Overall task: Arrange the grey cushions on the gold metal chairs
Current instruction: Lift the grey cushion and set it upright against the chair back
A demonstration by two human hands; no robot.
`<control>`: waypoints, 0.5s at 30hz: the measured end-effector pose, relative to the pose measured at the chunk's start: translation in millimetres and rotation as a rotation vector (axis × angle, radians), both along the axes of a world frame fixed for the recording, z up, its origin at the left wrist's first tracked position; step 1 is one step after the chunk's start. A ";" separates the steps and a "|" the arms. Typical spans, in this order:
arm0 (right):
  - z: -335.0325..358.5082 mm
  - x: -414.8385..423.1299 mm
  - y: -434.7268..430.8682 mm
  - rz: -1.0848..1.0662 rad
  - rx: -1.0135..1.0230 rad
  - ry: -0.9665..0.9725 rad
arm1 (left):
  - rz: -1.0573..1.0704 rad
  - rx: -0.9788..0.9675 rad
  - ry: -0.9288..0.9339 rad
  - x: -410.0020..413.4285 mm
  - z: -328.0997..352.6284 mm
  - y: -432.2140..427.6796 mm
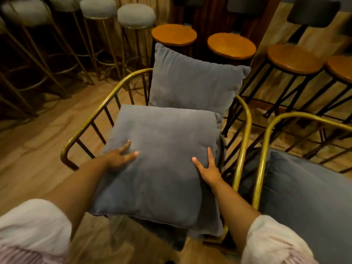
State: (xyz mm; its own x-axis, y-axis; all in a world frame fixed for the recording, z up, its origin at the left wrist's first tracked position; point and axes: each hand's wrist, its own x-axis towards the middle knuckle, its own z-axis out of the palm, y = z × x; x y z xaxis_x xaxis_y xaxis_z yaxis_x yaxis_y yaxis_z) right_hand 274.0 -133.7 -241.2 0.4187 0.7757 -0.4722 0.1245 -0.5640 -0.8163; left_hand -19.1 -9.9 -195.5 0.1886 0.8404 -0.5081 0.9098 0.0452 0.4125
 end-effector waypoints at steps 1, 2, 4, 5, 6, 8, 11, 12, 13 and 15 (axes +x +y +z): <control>-3.7 0.7 6.1 0.054 -0.029 -0.007 | -0.039 -0.004 0.056 4.4 -13.3 -2.0; -5.7 2.7 11.7 0.078 -0.043 -0.005 | -0.050 0.010 0.079 8.4 -21.7 -2.4; -5.7 7.3 17.3 0.092 -0.077 -0.006 | -0.050 -0.006 0.103 9.4 -31.1 3.8; -6.0 8.8 17.2 0.105 -0.100 -0.019 | -0.049 -0.042 0.132 7.6 -32.3 7.4; -6.3 9.8 15.5 0.119 -0.113 -0.033 | -0.046 -0.070 0.161 8.7 -31.0 9.5; -2.6 14.2 10.9 0.163 -0.121 -0.047 | -0.028 -0.083 0.204 13.9 -29.5 12.7; 15.4 30.9 3.5 0.276 -0.097 -0.109 | 0.048 -0.001 0.182 38.1 -14.3 10.2; 21.3 39.9 -1.1 0.280 -0.080 -0.127 | 0.053 0.042 0.159 50.0 -7.9 6.7; 26.6 51.0 -7.8 0.255 -0.059 -0.123 | 0.032 0.096 0.129 65.7 -1.2 1.5; 36.5 70.5 -27.3 0.154 0.004 -0.025 | -0.061 0.149 0.086 101.8 10.0 -13.6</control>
State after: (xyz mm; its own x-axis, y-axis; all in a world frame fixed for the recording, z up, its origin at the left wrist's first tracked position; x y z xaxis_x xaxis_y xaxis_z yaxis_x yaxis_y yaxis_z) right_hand 344.5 -161.0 -204.7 0.3064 0.8336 -0.4596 0.2294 -0.5332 -0.8143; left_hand 82.7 -23.6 -185.5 0.2027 0.8959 -0.3953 0.9412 -0.0669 0.3310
